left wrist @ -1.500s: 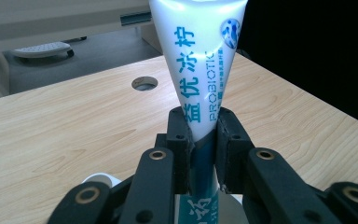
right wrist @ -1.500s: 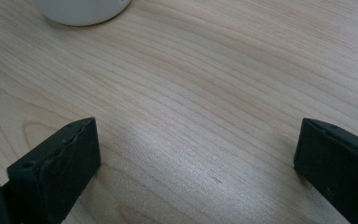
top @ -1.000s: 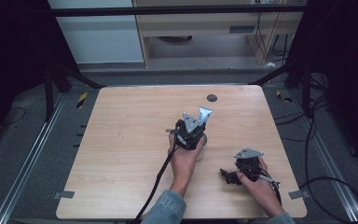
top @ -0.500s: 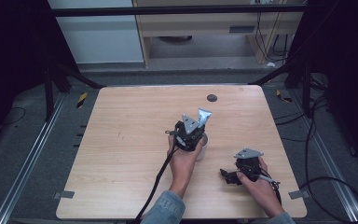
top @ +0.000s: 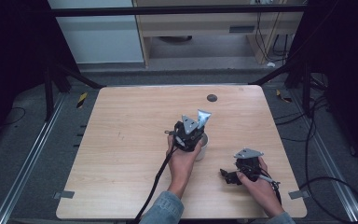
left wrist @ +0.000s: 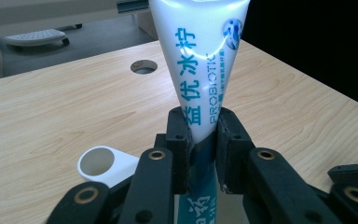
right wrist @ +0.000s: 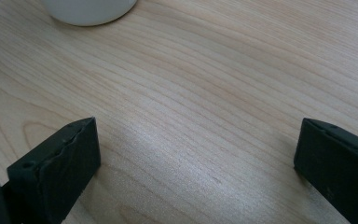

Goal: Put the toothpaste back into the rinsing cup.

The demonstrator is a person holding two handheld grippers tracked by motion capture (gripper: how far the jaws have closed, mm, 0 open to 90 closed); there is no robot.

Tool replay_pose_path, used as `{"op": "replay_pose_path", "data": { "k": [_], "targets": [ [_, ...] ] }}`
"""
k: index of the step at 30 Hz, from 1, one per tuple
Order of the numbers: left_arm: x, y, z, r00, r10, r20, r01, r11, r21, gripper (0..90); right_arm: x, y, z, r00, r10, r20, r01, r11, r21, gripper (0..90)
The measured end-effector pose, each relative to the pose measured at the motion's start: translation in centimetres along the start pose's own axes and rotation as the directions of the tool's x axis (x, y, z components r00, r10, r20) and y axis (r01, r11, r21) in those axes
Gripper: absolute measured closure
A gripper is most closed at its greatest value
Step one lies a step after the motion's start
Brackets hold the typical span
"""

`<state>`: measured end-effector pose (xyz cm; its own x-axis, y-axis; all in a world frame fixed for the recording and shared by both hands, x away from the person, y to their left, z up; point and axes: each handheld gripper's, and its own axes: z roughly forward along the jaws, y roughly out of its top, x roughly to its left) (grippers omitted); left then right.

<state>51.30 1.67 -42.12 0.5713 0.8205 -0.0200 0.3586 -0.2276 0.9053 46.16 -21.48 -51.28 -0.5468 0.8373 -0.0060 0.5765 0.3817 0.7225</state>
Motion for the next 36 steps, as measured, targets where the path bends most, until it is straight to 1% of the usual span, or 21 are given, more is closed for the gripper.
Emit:
{"op": "replay_pose_path", "data": {
  "k": [5,6,10,20,25,30,32,34,36],
  "targets": [
    [0.08,0.17,0.05,1.0000,-0.003,0.000,0.003,0.9999,0.011,76.5,0.00,0.00,0.00,1.0000,0.001,0.000,-0.001,1.000,0.000,0.6],
    [-0.01,0.31,0.09,1.0000,0.006,0.001,-0.006,0.9998,0.021,76.4,0.00,0.00,0.00,1.0000,0.000,0.000,0.000,1.000,0.000,0.6],
    [-0.16,0.40,0.14,0.9999,0.015,0.000,-0.015,0.9994,0.031,76.2,0.00,0.00,0.00,1.0000,0.000,0.000,0.000,1.000,0.000,0.6],
    [-0.21,0.55,0.28,0.9999,0.012,0.003,-0.012,0.9990,0.042,74.7,0.01,0.00,-0.01,1.0000,0.001,0.001,-0.001,1.000,0.001,0.6],
    [-0.16,0.65,0.40,0.9999,0.011,0.002,-0.011,0.9985,0.053,70.6,0.01,0.00,-0.01,1.0000,0.001,0.001,-0.001,1.000,0.001,0.5],
    [-0.21,0.78,0.29,0.9999,0.014,-0.003,-0.014,0.9986,0.051,70.6,0.00,0.00,0.00,1.0000,0.000,0.001,0.000,1.000,0.000,0.6],
    [-0.18,0.81,0.24,0.9998,0.016,-0.008,-0.015,0.9985,0.052,66.2,0.00,0.00,0.00,1.0000,0.000,0.001,0.000,1.000,0.000,0.6],
    [-0.21,0.84,0.15,0.9999,0.015,-0.007,-0.014,0.9985,0.052,66.1,0.00,0.00,0.00,1.0000,0.000,0.001,0.000,1.000,0.000,0.5],
    [-0.29,0.86,0.02,0.9998,0.021,-0.007,-0.020,0.9985,0.051,63.7,0.00,0.00,0.00,1.0000,0.000,0.001,0.000,1.000,0.000,0.5]
  ]
}}
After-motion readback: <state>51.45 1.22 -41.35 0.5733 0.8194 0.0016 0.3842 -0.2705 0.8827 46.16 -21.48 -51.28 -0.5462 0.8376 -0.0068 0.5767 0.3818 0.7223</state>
